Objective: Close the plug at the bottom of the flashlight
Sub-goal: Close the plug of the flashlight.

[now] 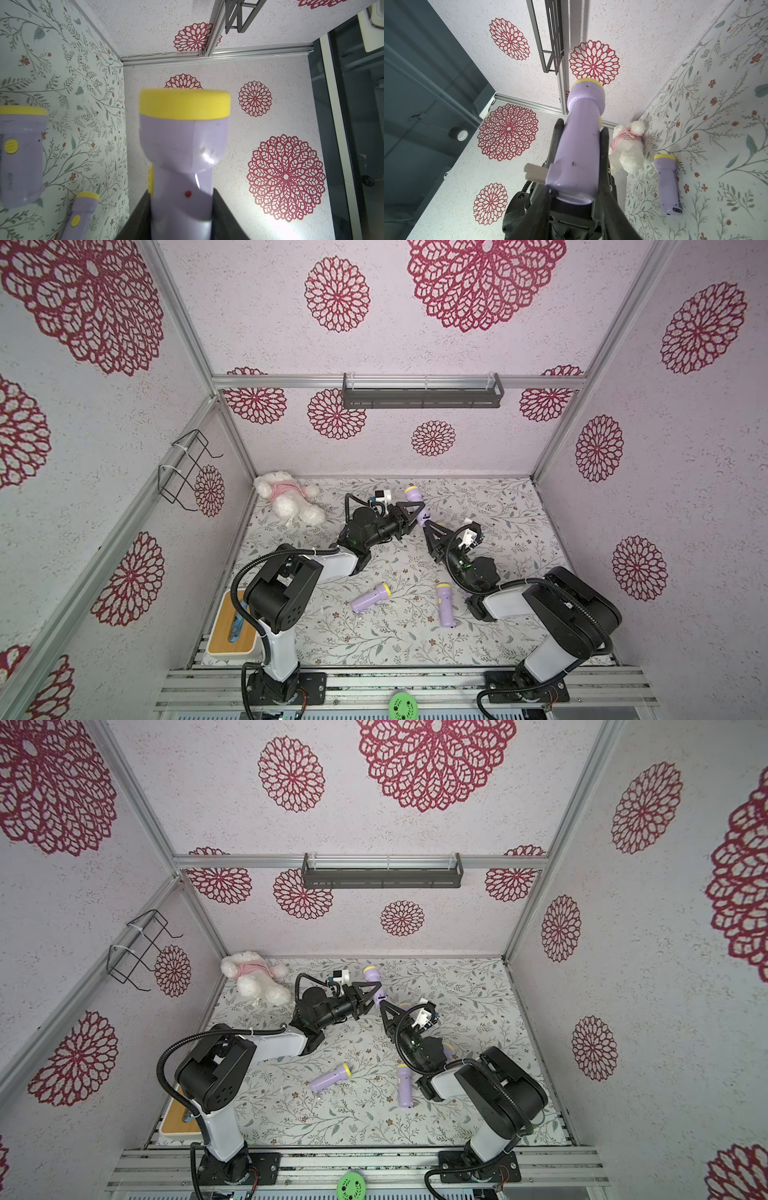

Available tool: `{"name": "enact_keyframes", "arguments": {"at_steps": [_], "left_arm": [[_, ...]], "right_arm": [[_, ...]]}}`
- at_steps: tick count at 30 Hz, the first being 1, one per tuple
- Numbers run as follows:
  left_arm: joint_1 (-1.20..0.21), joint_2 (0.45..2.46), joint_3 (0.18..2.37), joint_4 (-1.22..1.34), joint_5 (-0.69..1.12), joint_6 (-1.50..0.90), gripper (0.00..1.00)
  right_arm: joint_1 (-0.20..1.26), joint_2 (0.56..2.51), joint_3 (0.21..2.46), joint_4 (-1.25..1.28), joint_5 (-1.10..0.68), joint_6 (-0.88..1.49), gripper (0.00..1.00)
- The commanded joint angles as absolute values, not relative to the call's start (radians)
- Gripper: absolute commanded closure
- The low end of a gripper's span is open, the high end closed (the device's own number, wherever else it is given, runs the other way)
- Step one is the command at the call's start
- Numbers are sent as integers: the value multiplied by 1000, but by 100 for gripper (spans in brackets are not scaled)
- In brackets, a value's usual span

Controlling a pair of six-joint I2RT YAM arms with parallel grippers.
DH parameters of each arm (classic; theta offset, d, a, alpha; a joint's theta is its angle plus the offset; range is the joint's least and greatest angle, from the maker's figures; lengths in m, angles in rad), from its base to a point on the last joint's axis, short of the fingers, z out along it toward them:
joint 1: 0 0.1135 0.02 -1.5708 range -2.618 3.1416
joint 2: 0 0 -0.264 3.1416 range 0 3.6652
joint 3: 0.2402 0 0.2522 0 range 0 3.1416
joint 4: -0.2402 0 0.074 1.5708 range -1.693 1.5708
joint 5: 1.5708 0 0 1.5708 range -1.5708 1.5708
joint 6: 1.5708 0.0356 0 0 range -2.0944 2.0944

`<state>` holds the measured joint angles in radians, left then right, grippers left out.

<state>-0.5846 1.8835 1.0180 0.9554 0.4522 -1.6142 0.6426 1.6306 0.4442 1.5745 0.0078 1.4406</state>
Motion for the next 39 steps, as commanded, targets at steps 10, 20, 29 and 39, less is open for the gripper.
{"name": "enact_keyframes", "arguments": {"at_steps": [10, 20, 29, 39], "left_arm": [[-604, 1896, 1013, 1039, 453, -1642, 100], [-610, 1894, 1012, 1035, 445, -1638, 100], [-610, 1897, 1016, 1034, 448, -1640, 100], [-611, 1899, 1025, 1032, 451, -1642, 100]], "right_arm": [[648, 1597, 471, 1687, 27, 1423, 58], [653, 1589, 466, 1687, 26, 1431, 59], [658, 1573, 460, 1687, 30, 1434, 59], [660, 1563, 454, 1687, 32, 1435, 59]]}}
